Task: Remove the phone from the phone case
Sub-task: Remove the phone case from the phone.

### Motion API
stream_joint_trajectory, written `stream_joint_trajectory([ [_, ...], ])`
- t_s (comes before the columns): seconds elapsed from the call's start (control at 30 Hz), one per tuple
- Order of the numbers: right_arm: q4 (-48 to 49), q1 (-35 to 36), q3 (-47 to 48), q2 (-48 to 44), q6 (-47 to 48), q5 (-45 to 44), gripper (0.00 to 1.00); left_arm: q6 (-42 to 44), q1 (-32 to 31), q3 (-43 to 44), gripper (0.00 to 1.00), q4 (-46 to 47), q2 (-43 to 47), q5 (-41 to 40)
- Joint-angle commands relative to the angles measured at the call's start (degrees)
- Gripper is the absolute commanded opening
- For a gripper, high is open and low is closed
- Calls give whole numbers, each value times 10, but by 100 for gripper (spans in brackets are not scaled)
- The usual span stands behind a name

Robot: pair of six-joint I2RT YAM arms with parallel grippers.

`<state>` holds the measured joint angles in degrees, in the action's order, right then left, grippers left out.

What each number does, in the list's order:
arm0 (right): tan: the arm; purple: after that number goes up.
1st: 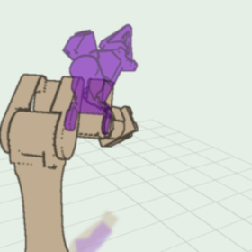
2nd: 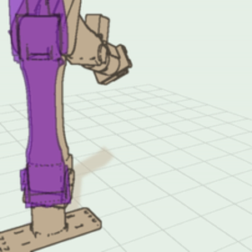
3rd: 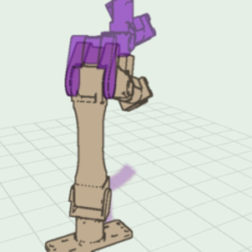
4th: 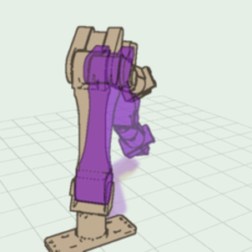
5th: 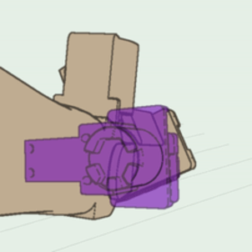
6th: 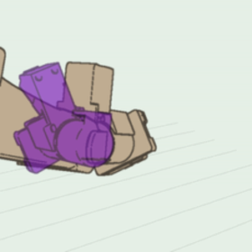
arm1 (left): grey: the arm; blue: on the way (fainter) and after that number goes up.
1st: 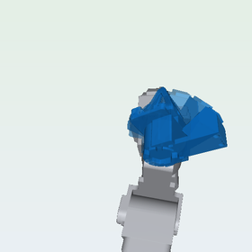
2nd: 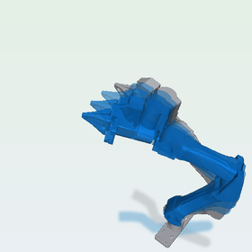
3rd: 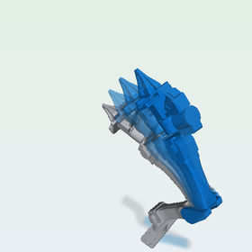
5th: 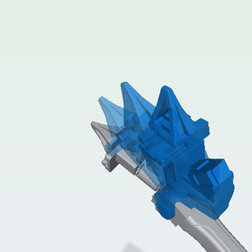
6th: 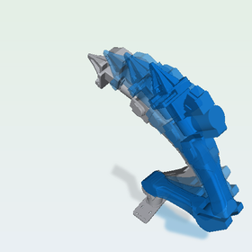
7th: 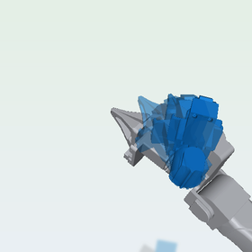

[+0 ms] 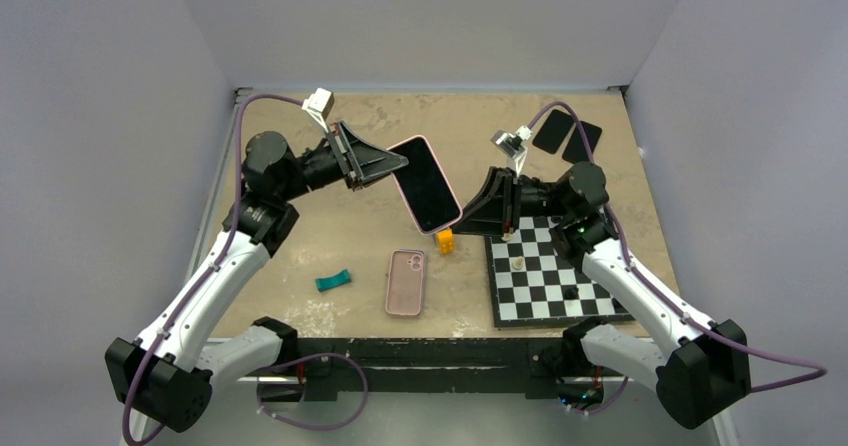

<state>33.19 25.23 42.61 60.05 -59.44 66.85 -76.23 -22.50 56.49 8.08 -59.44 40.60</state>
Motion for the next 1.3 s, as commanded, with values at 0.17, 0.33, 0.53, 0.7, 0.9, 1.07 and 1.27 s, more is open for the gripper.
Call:
stream_joint_trajectory([
  [0.17,39,6,9,-22,-3,11,44,13,2,33,0,21,16,21],
  [0.33,34,11,6,-25,-1,3,45,12,2,31,0,26,13,24],
  [0.53,68,27,37,6,-23,-4,32,12,2,27,0,23,19,28],
  [0.7,94,40,49,27,-37,-5,20,18,1,27,0,16,21,32],
  [0.9,103,53,58,35,-42,-15,0,20,1,30,0,24,11,49],
  [1.07,124,61,66,49,-63,-11,0,24,0,27,40,27,10,53],
  [1.27,126,64,70,55,-61,-15,0,32,0,37,30,22,7,61],
])
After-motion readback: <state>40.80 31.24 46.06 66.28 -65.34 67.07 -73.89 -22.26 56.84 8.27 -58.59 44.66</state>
